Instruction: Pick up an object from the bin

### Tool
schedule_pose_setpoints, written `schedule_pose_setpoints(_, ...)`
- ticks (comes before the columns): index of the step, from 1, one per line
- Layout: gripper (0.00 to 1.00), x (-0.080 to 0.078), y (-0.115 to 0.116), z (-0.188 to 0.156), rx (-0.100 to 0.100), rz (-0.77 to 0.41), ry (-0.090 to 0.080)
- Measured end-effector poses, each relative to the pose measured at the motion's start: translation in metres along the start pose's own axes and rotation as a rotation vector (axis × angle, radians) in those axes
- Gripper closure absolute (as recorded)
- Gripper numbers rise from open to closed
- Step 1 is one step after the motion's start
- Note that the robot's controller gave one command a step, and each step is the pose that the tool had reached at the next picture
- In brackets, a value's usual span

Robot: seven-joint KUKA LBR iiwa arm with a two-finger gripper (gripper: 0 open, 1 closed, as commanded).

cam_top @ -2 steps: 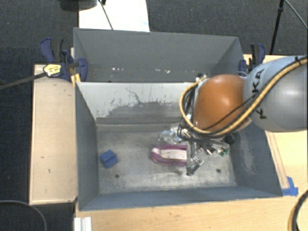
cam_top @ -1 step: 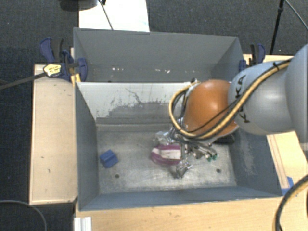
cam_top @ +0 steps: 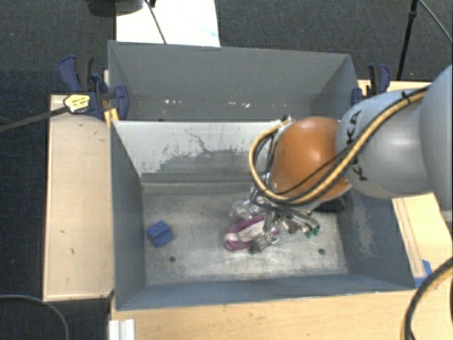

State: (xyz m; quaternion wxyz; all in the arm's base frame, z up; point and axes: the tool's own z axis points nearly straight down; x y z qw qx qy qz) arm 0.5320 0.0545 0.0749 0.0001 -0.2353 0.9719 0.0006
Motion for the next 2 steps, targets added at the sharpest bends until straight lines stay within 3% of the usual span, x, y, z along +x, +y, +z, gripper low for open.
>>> schedule_pose_setpoints(1,1.00,-0.036,0.011,0.002,0.004,-0.138,-0.002)
schedule_pose_setpoints(2,1.00,-0.053,0.013,-0.161,0.005,-0.177,-0.009)
